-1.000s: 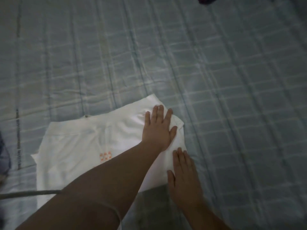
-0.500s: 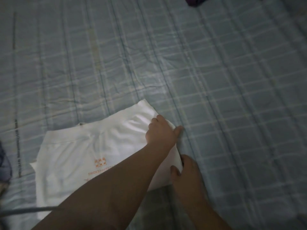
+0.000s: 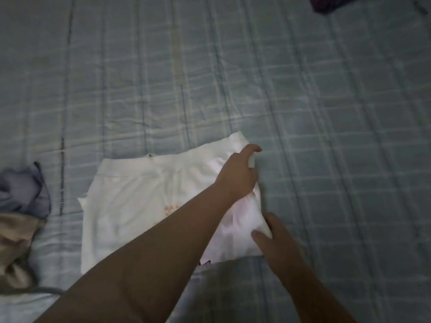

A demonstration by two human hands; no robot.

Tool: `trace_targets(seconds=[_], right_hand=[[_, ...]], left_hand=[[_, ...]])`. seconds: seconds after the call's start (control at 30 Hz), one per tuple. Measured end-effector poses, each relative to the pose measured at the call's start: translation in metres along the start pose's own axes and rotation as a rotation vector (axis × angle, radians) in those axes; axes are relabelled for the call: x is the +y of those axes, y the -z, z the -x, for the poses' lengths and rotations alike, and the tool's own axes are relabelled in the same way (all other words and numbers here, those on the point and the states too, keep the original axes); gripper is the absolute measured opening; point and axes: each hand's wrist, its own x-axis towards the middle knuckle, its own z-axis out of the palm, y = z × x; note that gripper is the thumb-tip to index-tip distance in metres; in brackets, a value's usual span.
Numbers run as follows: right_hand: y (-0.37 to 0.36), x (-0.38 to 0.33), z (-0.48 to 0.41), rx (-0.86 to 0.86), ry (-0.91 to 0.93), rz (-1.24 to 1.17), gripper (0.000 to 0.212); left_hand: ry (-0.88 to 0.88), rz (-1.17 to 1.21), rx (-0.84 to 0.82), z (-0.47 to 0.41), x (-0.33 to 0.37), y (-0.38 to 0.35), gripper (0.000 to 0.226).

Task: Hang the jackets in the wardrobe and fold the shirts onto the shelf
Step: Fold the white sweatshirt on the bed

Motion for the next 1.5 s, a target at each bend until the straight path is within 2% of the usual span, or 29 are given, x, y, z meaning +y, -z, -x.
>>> trace_targets(seconds=[0.03, 0.13, 0.2, 0.27, 0.4, 0.5, 0.7, 0.83, 0.93, 1.03, 1.13, 1.2, 1.27, 1.33, 1.4, 1.5], right_hand=[[-0.008, -0.006, 0.004, -0.003, 0.014, -0.007, 0.020], [-0.040, -0.031, 0.022, -0.017, 0.086, -0.021, 0.037], [-0.070, -0.053, 0.037, -0.034, 0.142, 0.011, 0.052], [-0.103, -0.077, 0.049, -0.057, 0.211, 0.068, 0.057], [-0.182, -0.109, 0.065, -0.116, 0.283, 0.197, 0.076], [-0.240, -0.123, 0.075, -0.143, 0.327, 0.306, 0.079], [-0.348, -0.130, 0.086, -0.141, 0.327, 0.582, 0.083], [-0.386, -0.122, 0.081, -0.107, 0.265, 0.703, 0.094], [-0.400, -0.117, 0.080, -0.071, 0.287, 0.767, 0.101], [-0.404, -0.115, 0.080, -0.088, 0.269, 0.763, 0.093], [-0.388, -0.118, 0.078, -0.053, 0.299, 0.709, 0.064], [-0.367, -0.119, 0.072, 0.030, 0.327, 0.598, 0.043], [-0.346, -0.118, 0.065, 0.145, 0.367, 0.510, 0.032], [-0.327, -0.114, 0.054, 0.256, 0.482, 0.486, 0.032], [-0.311, -0.108, 0.042, 0.323, 0.624, 0.578, 0.037], [-0.292, -0.103, 0.022, 0.348, 0.722, 0.798, 0.051]], left_hand=[[-0.008, 0.070, -0.021, 0.004, -0.007, 0.015, 0.051], [0.015, 0.262, -0.044, 0.019, -0.030, 0.063, 0.054], [0.042, 0.292, -0.011, 0.031, -0.050, 0.096, 0.056], [0.043, 0.308, 0.050, 0.046, -0.074, 0.129, 0.058], [-0.002, 0.262, 0.149, 0.085, -0.131, 0.193, 0.063], [0.027, 0.202, 0.190, 0.113, -0.175, 0.232, 0.065], [0.128, 0.079, 0.149, 0.151, -0.273, 0.274, 0.071], [0.214, 0.188, 0.115, 0.155, -0.304, 0.272, 0.070], [0.221, 0.205, 0.108, 0.155, -0.314, 0.268, 0.069], [0.199, 0.216, 0.156, 0.159, -0.321, 0.263, 0.062], [0.197, 0.171, 0.216, 0.163, -0.335, 0.257, 0.053], [0.225, 0.142, 0.289, 0.173, -0.333, 0.251, 0.046], [0.186, 0.085, 0.352, 0.188, -0.321, 0.247, 0.047], [0.118, -0.088, 0.397, 0.203, -0.312, 0.235, 0.056], [-0.009, -0.248, 0.418, 0.211, -0.300, 0.223, 0.060], [-0.149, -0.456, 0.308, 0.216, -0.281, 0.194, 0.062]])
